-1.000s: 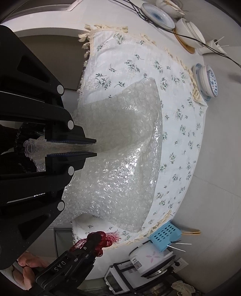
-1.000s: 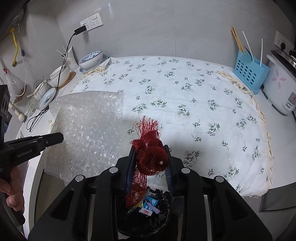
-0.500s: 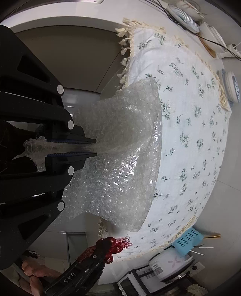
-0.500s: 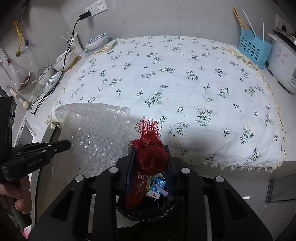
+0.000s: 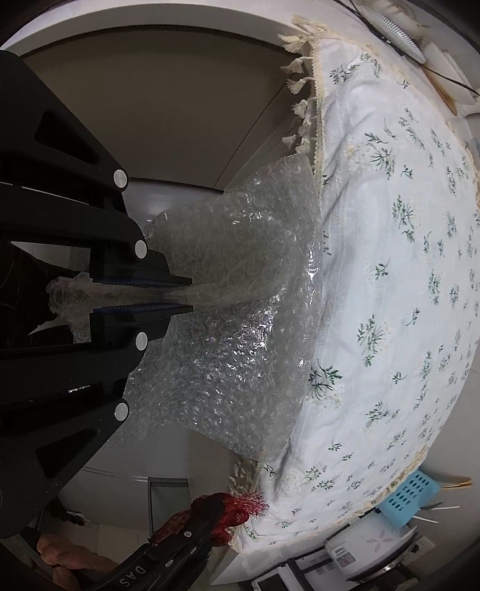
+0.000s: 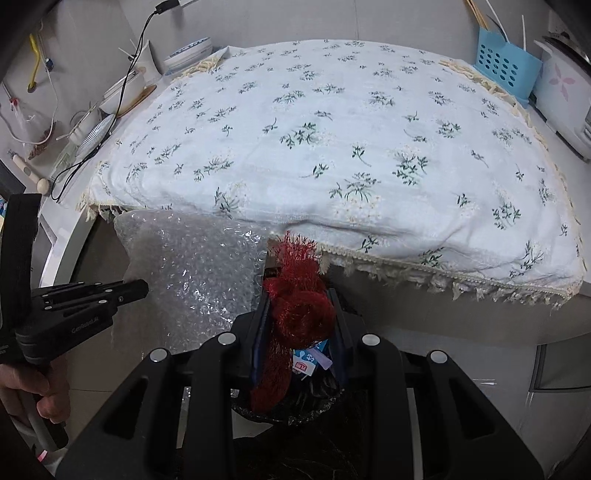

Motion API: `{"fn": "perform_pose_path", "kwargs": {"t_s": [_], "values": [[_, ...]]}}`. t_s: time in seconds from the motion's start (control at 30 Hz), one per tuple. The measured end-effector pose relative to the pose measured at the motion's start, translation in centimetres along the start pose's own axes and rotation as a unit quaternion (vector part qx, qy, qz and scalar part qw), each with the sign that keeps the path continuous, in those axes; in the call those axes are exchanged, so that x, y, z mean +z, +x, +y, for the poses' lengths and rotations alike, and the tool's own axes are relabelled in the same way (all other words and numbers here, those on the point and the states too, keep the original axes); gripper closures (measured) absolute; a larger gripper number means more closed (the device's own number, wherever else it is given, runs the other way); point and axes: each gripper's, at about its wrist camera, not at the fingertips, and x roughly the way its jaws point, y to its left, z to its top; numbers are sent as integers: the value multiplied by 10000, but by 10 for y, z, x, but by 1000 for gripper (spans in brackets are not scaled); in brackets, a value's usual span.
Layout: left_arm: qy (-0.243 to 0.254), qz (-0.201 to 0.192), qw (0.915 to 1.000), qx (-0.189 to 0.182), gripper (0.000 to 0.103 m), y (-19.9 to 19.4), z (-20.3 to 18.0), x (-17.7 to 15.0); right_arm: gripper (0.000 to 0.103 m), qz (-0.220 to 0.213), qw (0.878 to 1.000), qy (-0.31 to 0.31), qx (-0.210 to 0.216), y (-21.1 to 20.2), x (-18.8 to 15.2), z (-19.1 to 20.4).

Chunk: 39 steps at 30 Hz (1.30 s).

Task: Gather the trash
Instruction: 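Lift the bubble wrap and red net bag and carry both down toward the black bin, then open the left tool over the black bin to drop the bubble wrap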

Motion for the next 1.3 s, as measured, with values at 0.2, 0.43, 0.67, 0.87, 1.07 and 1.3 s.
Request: {"fn": "perform_pose_path", "kwargs": {"t_s": [0.2, 0.43, 0.67, 0.87, 1.07, 1.3], "values": [[-39, 112, 9998, 168, 96, 30, 1, -10, 76, 223, 9997, 71, 49, 24, -20, -6], [-8, 181, 9993, 312, 96, 57, -5, -14, 76, 449, 9989, 131, 58, 42, -31, -13], [136, 351, 9983, 435, 96, 87, -15, -24, 76, 656, 9977, 144, 51, 53, -41, -19], [287, 557, 9965, 553, 96, 116, -22, -34, 76, 917, 9957, 112, 34, 68, -50, -19], [331, 685, 9964, 363, 88, 129, -21, -38, 76, 1063, 9943, 62, 56, 80, -50, -15], [269, 396, 9984, 304, 52, 107, -9, -38, 76, 1174, 9928, -13, 242, 107, -46, 3]]}}
